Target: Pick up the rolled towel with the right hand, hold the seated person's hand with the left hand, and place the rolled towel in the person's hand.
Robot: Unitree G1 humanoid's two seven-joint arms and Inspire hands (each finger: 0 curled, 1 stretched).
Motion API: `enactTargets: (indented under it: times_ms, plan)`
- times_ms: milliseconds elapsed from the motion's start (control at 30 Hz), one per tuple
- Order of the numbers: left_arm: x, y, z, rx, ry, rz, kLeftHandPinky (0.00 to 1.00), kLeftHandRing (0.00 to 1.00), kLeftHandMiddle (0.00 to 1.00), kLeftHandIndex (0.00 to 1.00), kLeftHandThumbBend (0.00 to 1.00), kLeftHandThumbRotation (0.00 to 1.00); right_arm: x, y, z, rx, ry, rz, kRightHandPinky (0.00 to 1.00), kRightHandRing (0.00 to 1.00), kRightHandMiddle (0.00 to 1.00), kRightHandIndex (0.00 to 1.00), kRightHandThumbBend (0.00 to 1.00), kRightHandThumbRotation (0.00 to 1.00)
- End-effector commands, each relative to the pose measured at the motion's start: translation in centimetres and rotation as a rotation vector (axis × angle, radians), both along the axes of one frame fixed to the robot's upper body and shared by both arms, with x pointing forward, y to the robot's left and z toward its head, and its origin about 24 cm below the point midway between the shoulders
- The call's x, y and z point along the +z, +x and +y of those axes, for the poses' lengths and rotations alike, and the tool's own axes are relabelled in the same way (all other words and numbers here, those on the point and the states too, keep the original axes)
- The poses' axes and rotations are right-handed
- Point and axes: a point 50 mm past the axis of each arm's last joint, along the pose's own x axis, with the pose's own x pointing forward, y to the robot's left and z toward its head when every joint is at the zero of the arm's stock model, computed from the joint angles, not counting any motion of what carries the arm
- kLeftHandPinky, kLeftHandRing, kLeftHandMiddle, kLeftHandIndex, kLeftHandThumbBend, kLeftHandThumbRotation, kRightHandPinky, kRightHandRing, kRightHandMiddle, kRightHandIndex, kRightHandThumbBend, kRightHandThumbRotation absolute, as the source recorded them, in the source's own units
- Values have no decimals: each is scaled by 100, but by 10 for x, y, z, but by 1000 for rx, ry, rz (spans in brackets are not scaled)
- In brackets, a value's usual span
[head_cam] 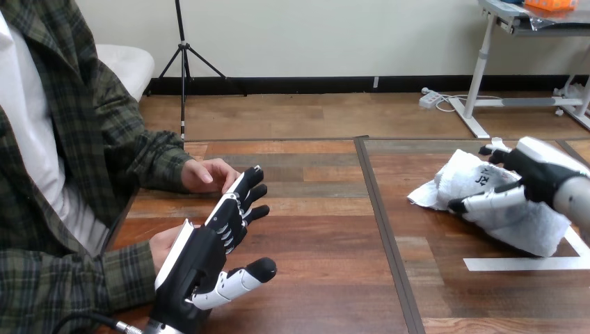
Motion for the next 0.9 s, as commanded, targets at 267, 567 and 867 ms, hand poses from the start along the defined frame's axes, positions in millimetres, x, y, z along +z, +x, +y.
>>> enactTargets:
  times_ms: [267, 567, 867]
  plan:
    - [26, 10, 1, 43, -23, -159, 86, 94, 96, 94, 100, 64, 41, 22, -8, -67, -78, -7, 77, 89, 92, 95, 100, 47]
    - [26, 6, 2, 61, -33, -170, 86, 93, 96, 94, 100, 64, 36, 21, -8, -54, -159, 23, 74, 87, 90, 95, 100, 52]
    - [28, 1, 4, 64, -34, -182, 86, 92, 95, 93, 100, 65, 31, 19, -9, -49, -211, 36, 71, 85, 90, 94, 100, 53]
